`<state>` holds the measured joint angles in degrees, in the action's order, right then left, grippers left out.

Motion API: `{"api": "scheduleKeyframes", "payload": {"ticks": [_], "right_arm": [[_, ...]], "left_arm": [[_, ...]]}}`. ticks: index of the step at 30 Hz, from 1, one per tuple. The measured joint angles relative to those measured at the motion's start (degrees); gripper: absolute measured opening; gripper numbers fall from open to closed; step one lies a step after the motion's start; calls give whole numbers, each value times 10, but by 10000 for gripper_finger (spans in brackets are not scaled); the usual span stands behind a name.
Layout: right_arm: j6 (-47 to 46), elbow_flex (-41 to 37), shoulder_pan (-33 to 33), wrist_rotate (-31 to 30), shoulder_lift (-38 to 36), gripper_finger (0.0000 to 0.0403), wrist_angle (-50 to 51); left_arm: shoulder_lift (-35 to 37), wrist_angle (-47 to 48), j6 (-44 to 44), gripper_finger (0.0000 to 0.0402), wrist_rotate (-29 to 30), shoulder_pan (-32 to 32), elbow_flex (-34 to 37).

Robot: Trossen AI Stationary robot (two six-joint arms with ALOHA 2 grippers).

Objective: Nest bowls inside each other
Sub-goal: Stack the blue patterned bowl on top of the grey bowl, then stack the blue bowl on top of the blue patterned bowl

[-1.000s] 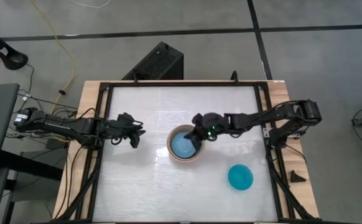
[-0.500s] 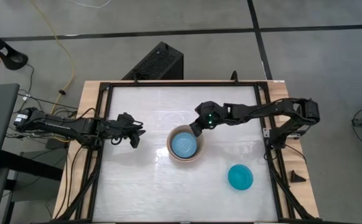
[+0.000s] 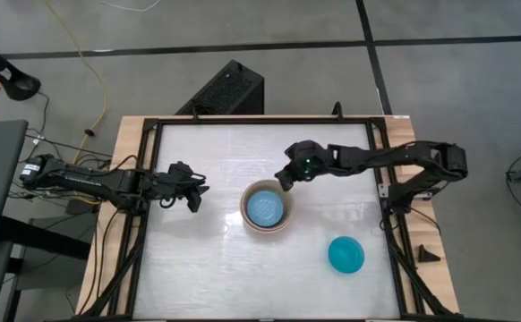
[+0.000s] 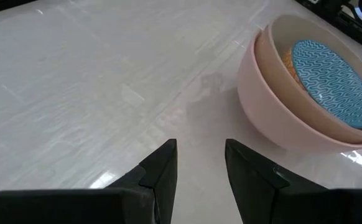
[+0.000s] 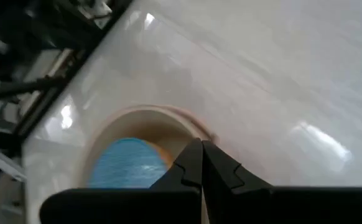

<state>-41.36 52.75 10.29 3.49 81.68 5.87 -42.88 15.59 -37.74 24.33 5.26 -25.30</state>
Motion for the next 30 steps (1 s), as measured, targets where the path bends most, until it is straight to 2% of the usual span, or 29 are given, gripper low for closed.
{"api": "scheduleKeyframes", "payload": {"ticks": [4,7,11,16,23,30], "right_arm": [[-45,0,-21,1,-42,27,48],[-103,0,-56,3,-75,31,142],[-218,0,-133,1,-98,37,278],[-385,0,-240,-31,-90,49,400],[-561,0,-347,-37,-83,80,511],[-641,-1,-428,-33,-82,138,558]], "left_arm": [[0,0,11,123,0,0,0],[0,0,27,123,0,0,0],[0,0,46,123,0,0,0],[0,0,59,123,0,0,0],[-4,0,66,123,0,0,0],[-32,-6,68,123,-26,0,0]]}}
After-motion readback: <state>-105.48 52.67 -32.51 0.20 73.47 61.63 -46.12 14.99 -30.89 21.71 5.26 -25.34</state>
